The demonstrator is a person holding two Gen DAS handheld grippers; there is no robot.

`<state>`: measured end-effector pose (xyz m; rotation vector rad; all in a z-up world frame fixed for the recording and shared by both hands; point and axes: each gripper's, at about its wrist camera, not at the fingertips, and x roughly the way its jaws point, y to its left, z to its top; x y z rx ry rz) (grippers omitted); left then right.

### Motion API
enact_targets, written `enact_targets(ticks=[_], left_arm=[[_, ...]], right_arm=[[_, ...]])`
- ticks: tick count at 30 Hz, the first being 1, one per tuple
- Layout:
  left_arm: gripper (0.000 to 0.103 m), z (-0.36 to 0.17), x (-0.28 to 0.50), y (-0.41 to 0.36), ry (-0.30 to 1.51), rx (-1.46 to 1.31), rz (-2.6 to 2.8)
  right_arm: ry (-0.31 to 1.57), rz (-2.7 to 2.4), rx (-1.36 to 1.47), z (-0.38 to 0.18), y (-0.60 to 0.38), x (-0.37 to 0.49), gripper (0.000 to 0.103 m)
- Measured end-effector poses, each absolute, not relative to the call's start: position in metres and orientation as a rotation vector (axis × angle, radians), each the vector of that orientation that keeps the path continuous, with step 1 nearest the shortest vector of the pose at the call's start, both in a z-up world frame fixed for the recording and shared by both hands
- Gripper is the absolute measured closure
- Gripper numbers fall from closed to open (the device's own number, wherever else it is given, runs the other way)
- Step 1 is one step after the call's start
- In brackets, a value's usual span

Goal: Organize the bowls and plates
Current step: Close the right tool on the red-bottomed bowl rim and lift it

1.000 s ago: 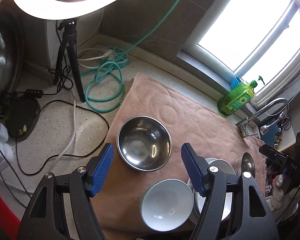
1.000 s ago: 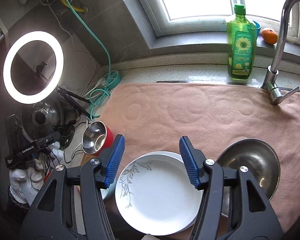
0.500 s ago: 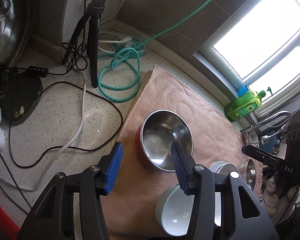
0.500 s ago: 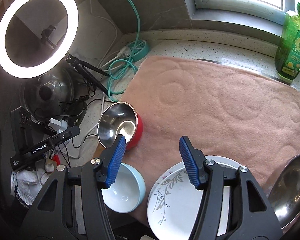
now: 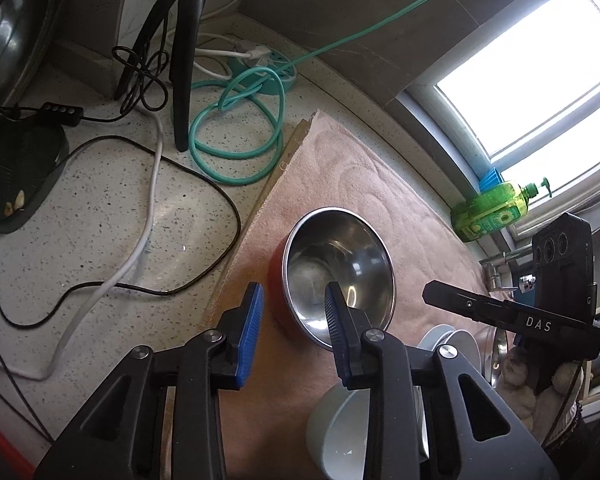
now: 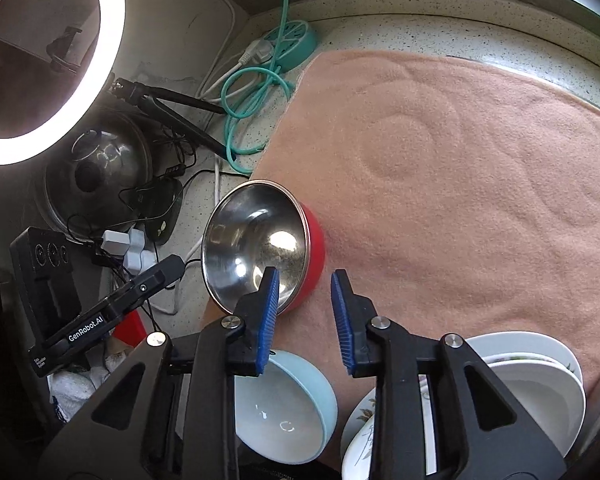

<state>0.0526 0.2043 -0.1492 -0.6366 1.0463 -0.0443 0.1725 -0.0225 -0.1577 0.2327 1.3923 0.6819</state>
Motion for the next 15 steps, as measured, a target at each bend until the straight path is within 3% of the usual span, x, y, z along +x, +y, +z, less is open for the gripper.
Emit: enact_targets(ticks=[4, 15], left_arm=[[0.074, -0.152, 0.056, 0.201, 1.058, -0.62, -0.029], [0.087, -0.169, 0.066, 0.2, 1.098, -0.639, -0.031]], right_arm=[[1.393, 0.692, 0.192, -0.162, -0.014, 0.177, 0.076], [1.436, 0.691, 0.218, -0.18, -0.008, 0.186, 0.083]])
